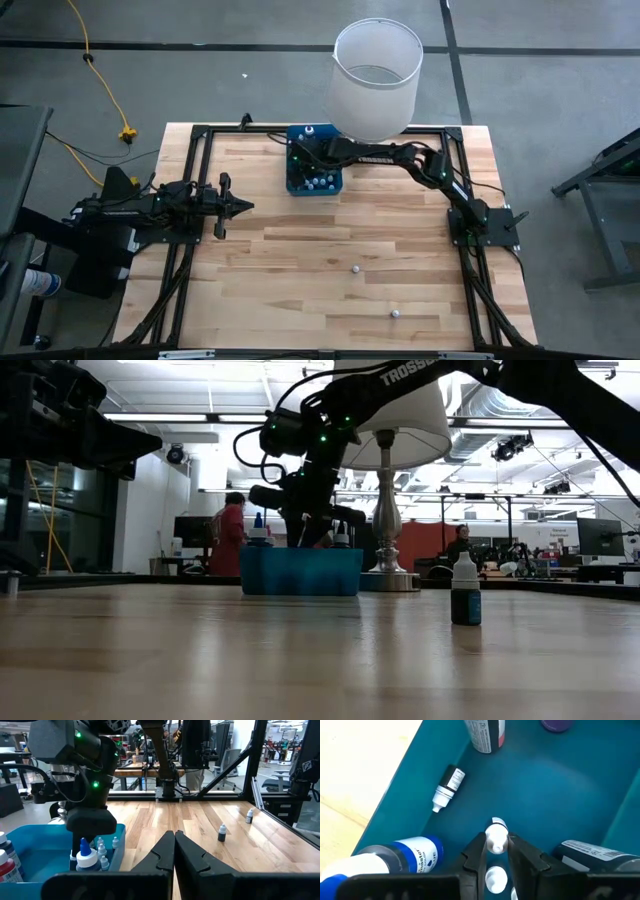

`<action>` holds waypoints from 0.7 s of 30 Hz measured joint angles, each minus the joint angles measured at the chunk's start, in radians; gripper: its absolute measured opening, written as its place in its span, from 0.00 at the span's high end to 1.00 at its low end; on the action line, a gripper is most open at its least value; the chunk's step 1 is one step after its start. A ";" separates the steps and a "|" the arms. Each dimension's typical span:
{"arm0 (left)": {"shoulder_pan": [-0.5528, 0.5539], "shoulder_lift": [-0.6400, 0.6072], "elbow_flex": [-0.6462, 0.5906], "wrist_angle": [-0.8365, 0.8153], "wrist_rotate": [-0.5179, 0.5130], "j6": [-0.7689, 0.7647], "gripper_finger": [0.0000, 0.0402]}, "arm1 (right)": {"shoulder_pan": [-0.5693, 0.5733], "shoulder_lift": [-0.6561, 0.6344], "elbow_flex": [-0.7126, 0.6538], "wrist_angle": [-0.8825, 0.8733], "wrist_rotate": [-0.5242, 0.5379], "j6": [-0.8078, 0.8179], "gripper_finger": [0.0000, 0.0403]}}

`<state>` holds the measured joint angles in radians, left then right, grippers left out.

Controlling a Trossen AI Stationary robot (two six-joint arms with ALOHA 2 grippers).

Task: Pick & Place food coloring
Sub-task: Put the right small blue food coloring bottle into the blue bin, then put the small black food coloring bottle into the blue bin

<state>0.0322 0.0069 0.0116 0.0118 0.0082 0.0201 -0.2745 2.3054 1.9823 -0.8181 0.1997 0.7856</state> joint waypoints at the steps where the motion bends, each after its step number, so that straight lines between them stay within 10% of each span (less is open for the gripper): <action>1: 0.000 0.000 0.000 0.000 0.000 0.000 1.00 | 0.000 0.000 0.000 0.000 -0.001 0.000 0.84; 21: 0.000 0.000 0.000 0.000 0.000 0.000 1.00 | 0.000 -0.001 0.000 0.011 -0.020 -0.008 0.67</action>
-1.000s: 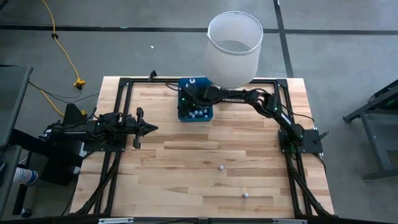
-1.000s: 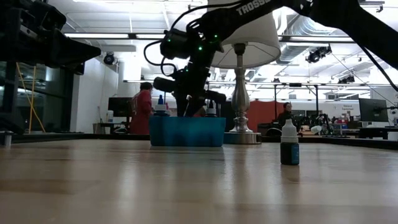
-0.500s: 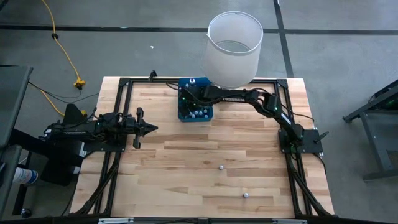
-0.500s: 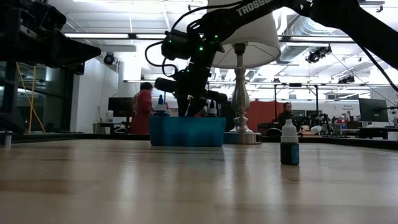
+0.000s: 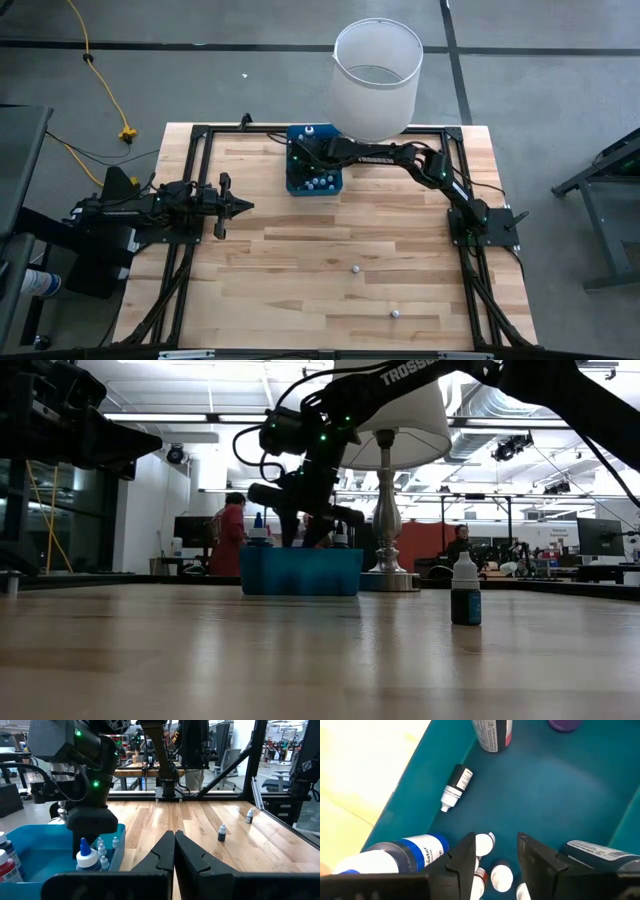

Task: Pick & Place food coloring
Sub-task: Put the small black food coloring bottle into the blue bin

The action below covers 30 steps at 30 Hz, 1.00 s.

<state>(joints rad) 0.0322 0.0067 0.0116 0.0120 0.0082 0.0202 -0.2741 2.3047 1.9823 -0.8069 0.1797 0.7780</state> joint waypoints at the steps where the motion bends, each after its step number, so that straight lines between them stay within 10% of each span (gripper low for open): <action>1: 0.000 0.000 0.000 0.000 0.000 0.000 1.00 | 0.000 0.000 0.000 0.003 0.000 0.000 0.66; 30: 0.000 0.000 0.000 0.000 0.000 0.000 1.00 | 0.079 -0.142 -0.002 -0.018 -0.051 -0.124 0.62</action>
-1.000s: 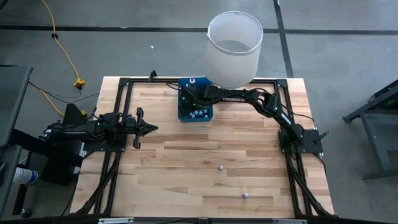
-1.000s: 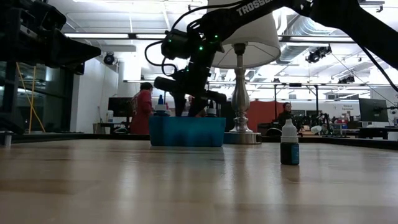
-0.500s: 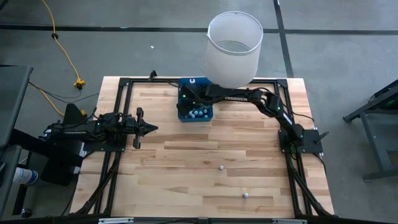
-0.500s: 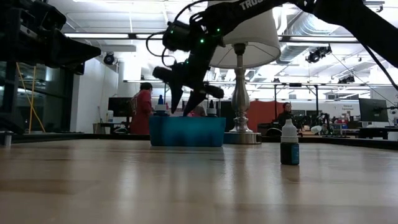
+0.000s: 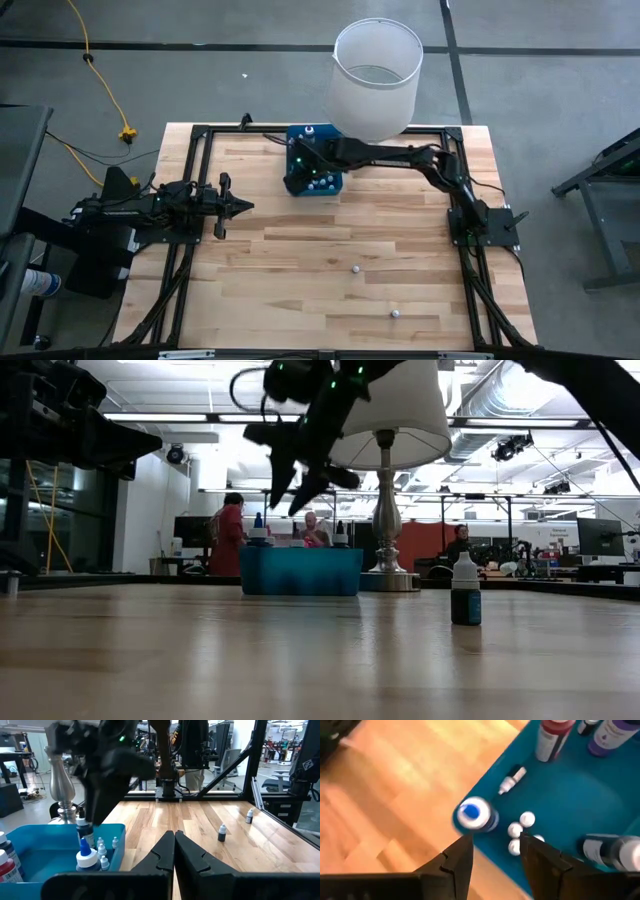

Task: Pick & Place food coloring
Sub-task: Put the small black food coloring bottle into the blue bin

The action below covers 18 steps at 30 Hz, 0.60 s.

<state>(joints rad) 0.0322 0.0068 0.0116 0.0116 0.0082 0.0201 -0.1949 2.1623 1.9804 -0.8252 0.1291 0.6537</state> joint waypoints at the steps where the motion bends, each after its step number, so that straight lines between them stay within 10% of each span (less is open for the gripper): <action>1: 0.000 0.000 0.000 0.000 0.000 0.000 1.00 | 0.009 -0.012 0.000 -0.011 -0.005 -0.014 0.63; 18: 0.000 0.000 0.000 0.000 0.000 0.000 1.00 | 0.274 -0.168 0.002 -0.370 -0.095 -0.191 0.63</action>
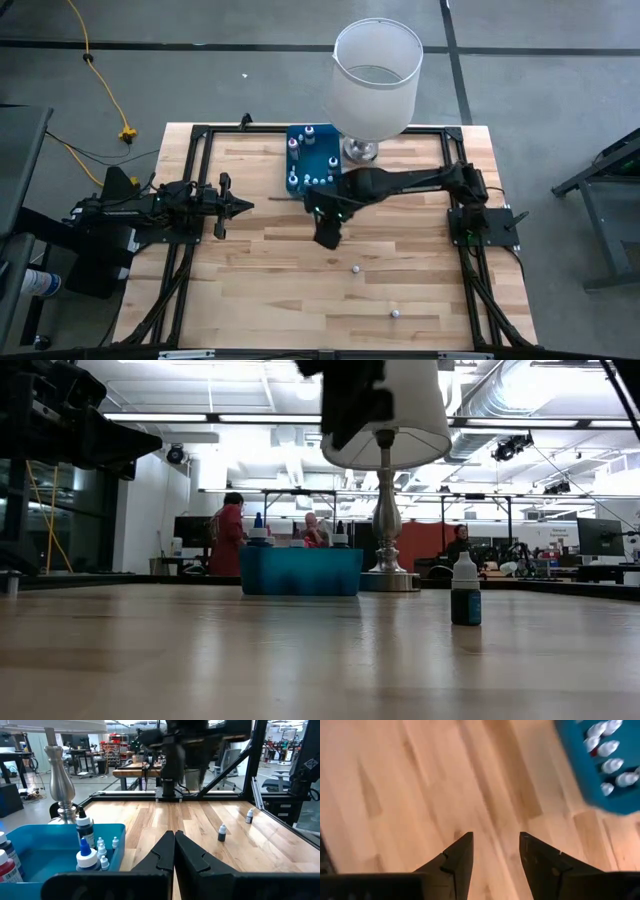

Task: Pick & Place food coloring
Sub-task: Put the small black food coloring bottle into the blue bin

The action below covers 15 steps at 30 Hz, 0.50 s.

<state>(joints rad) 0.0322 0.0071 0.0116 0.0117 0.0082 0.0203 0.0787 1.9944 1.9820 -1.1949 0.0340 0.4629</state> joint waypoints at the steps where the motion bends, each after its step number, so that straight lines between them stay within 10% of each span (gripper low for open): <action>1: 0.000 0.000 0.000 0.000 0.000 0.000 1.00 | 0.014 -0.011 -0.001 -0.018 0.000 0.000 0.63; 15: 0.000 0.000 0.000 0.000 0.000 0.000 1.00 | 0.250 -0.479 -0.730 0.352 -0.070 0.167 0.64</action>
<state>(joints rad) 0.0322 0.0070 0.0116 0.0118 0.0082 0.0200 0.3291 1.5155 1.2522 -0.8433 -0.0363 0.6303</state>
